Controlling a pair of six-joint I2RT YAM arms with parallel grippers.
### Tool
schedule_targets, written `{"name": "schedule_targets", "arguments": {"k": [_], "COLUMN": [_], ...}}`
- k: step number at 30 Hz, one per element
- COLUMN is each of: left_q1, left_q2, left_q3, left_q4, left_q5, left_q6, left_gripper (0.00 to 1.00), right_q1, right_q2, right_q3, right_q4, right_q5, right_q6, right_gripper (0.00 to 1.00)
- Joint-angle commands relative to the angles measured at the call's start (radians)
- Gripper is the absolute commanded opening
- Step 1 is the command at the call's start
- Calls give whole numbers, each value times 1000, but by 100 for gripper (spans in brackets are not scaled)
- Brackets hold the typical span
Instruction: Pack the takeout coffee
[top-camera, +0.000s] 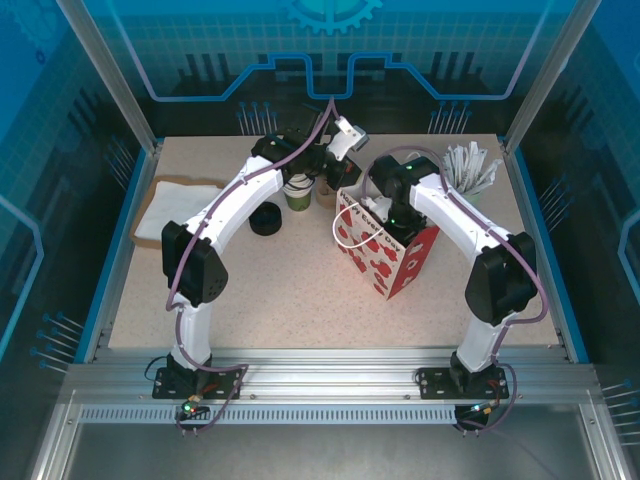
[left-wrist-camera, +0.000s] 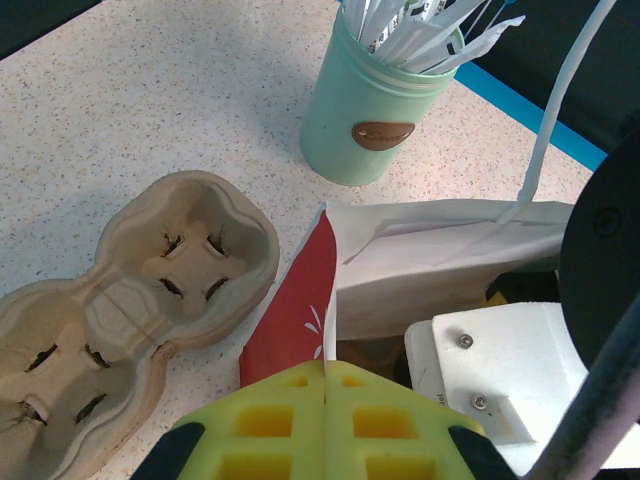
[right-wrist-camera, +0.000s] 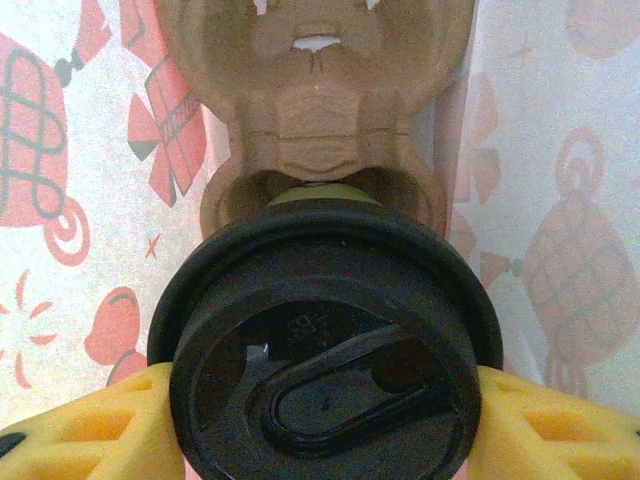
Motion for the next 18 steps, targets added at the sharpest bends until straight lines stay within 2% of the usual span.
{"name": "schedule_targets", "arguments": {"k": [1, 18], "left_q1": [4, 4], "left_q2": [-26, -30], "left_q3": [-23, -21], "left_q4": [-23, -28], "left_q5": [17, 14], "left_q6": [13, 20], "left_gripper": [0, 0], "right_q1": [-20, -27], "right_q2": [6, 27], "right_q3": [-21, -54], "right_q4": [0, 23], "right_q5": [31, 38], "right_q6": [10, 11], "right_gripper": [30, 30]}}
